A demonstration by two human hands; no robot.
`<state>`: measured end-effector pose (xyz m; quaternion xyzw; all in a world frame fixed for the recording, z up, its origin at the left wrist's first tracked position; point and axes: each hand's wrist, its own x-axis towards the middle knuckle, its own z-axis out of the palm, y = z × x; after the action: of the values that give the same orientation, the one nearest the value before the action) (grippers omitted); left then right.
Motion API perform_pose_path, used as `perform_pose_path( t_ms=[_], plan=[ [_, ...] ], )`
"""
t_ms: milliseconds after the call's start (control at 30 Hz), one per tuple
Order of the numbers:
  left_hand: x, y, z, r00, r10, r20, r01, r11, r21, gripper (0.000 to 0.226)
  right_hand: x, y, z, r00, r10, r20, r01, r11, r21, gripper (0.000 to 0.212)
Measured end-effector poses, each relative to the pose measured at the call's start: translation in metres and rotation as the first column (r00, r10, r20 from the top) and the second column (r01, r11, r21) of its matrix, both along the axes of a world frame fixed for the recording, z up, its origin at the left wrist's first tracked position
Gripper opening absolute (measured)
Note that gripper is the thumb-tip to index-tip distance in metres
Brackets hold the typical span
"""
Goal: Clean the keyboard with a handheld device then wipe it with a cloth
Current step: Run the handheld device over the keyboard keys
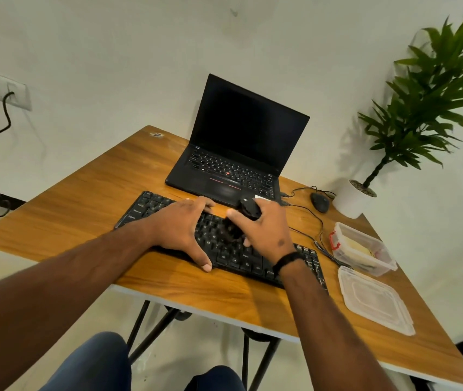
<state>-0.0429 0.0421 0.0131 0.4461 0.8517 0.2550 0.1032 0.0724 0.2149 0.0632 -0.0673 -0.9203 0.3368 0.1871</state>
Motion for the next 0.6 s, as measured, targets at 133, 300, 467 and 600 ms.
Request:
perform_pose_path(
  t_ms=[133, 300, 467, 600],
  plan=[
    [0.001, 0.000, 0.001, 1.000, -0.005, 0.001, 0.005, 1.000, 0.002, 0.137, -0.008, -0.009, -0.009, 0.999, 0.042, 0.025, -0.045, 0.986, 0.163, 0.024],
    [0.002, 0.000, 0.001, 1.000, -0.003, 0.012, 0.003, 1.000, -0.006, 0.139, -0.012, 0.033, -0.011, 0.982, -0.181, 0.061, 0.148, 0.921, 0.361, 0.025],
    [0.001, 0.001, 0.001, 1.000, -0.003, 0.000, 0.003, 1.000, -0.004, 0.139, 0.005, 0.017, -0.017, 0.997, 0.072, 0.041, -0.072, 0.997, 0.009, 0.024],
    [0.003, 0.000, 0.002, 1.000, 0.000, 0.019, 0.000, 1.000, -0.008, 0.138, 0.005, 0.032, -0.011, 0.995, -0.093, 0.044, 0.083, 0.979, 0.187, 0.019]
  ],
)
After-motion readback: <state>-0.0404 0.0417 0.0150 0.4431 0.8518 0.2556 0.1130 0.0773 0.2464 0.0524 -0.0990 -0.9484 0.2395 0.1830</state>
